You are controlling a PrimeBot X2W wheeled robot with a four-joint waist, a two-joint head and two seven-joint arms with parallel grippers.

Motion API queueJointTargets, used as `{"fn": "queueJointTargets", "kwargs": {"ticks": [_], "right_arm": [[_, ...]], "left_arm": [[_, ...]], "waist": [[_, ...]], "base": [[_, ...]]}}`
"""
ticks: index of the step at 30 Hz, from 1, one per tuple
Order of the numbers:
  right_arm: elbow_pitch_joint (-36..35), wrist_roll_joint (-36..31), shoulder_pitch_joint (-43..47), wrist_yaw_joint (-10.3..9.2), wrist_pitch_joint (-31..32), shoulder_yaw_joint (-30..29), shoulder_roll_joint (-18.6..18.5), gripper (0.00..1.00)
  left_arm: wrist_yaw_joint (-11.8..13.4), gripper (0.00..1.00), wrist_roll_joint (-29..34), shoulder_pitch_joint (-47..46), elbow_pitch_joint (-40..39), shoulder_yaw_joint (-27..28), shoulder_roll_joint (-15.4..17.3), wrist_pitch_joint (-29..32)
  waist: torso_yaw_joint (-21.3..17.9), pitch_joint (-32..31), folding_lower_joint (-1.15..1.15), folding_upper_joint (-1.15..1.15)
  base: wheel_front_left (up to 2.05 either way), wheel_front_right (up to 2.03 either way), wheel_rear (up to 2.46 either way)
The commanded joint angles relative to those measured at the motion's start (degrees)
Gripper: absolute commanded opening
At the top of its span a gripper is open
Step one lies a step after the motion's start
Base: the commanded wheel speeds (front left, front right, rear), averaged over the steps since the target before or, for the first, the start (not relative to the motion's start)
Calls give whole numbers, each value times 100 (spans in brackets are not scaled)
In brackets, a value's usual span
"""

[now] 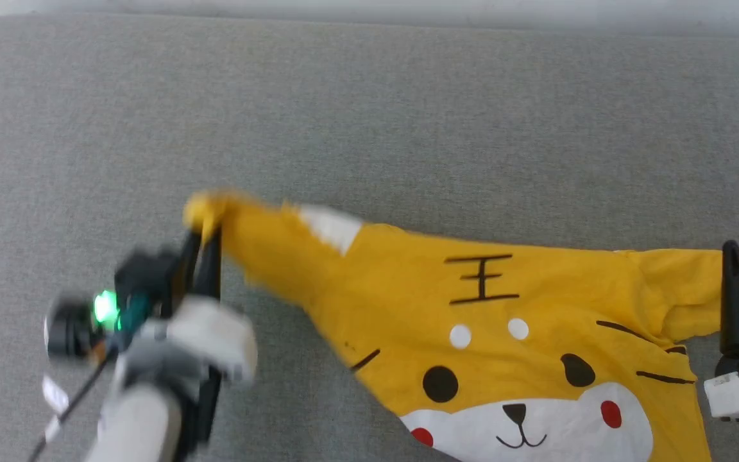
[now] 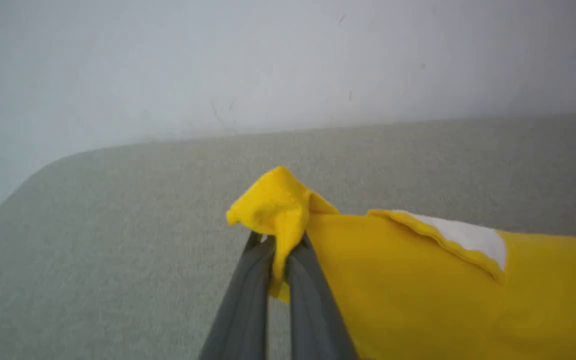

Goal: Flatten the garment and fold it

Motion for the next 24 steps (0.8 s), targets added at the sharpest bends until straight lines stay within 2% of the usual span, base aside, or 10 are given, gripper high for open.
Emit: {"fn": "queueJointTargets", "kwargs": {"ticks": [1,5,8,9,10,12,15,20,24], "right_arm": [[-1,17,-18,-5,24,19,18,100],[10,18,27,-5,84,23,18,100],[0,-25,50,-5,140,-16,18,100],[-4,-37,59,-5,162,-28,18,100],[-11,-43,60,-5,185,-35,18,100],[-26,-61,57,-5,232,-28,18,100],[-32,-74,47,-5,285,2,18,100],[-17,-79,44,-5,332,80,18,100],[24,-71,59,-5,326,113,18,100]], "left_arm": [[46,0,-140,388,-55,7,-34,139],[57,0,-802,1604,-117,-40,-191,687],[34,2,-1135,2056,45,-76,-297,889],[25,59,-1201,2116,93,-77,-315,920],[35,100,-1257,2158,142,-72,-334,973],[4,100,-1314,2169,179,-104,-309,1112],[-26,100,-1294,1973,-51,4,-249,946],[-250,100,-1474,1613,-884,88,-157,934],[-355,100,-1177,1044,-1261,45,-14,845]], "waist": [[23,14,0,0],[81,60,0,0],[149,67,0,0],[175,57,0,0],[193,52,0,0],[228,32,0,0],[259,4,0,0],[225,-34,0,0],[174,-27,0,0]], "base": [[0,0,0],[0,0,0],[0,0,0],[0,0,0],[0,0,0],[0,0,0],[0,0,0],[0,0,0],[0,0,0]]}}
